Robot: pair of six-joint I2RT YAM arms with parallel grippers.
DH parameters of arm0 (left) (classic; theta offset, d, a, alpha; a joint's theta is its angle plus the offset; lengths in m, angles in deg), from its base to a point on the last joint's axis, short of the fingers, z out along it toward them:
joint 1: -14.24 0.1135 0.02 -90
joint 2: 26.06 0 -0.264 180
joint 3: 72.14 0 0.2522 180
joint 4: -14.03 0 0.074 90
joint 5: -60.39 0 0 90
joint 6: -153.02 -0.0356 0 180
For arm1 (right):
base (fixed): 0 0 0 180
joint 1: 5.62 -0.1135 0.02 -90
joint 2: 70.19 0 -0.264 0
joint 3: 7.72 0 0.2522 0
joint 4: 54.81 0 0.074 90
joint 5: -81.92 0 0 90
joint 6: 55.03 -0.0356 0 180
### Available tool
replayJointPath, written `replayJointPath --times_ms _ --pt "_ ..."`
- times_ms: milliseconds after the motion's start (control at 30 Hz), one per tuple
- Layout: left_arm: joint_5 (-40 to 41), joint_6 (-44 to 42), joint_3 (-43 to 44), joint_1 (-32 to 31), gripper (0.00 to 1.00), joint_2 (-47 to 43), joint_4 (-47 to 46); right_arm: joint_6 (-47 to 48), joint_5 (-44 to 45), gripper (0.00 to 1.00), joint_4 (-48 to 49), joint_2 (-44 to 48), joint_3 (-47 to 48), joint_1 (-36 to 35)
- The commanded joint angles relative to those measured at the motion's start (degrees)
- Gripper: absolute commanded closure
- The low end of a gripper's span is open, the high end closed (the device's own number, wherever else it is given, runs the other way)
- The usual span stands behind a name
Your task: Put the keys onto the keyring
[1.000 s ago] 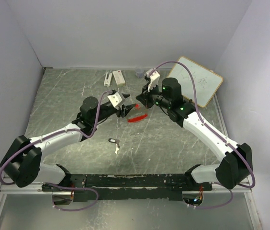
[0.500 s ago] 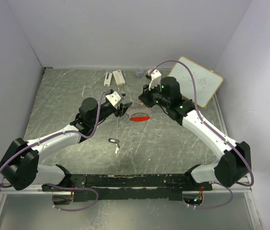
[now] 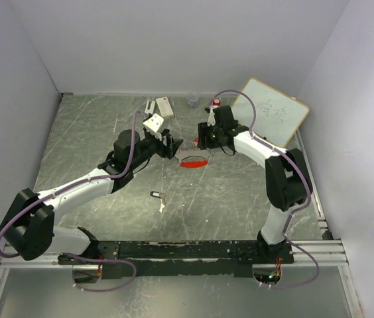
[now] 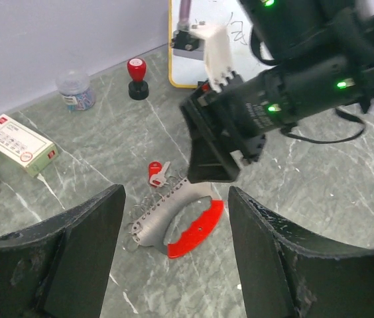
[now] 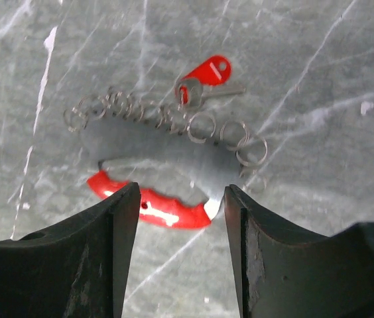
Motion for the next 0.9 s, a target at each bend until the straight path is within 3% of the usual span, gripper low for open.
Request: replayJointPath --times_ms 0,400,600,867 --pt "0.2 4.6 0.3 0.2 0.26 0.0 -0.1 -1.6 -1.1 0.46 3.0 -6.1 5.6 1.0" --pt "0.7 2.9 0.3 0.3 0.26 0.0 1.5 -5.5 -1.9 0.45 -1.0 -23.0 20.4 3.1" --pt "0.4 2.5 0.4 0.5 0.26 0.4 1.8 -7.1 -2.3 0.45 -0.3 -23.0 17.7 3.7" --pt "0.0 3.0 -0.3 0.6 0.27 0.8 1.3 -9.8 -7.8 0.45 2.5 -15.1 6.0 4.4"
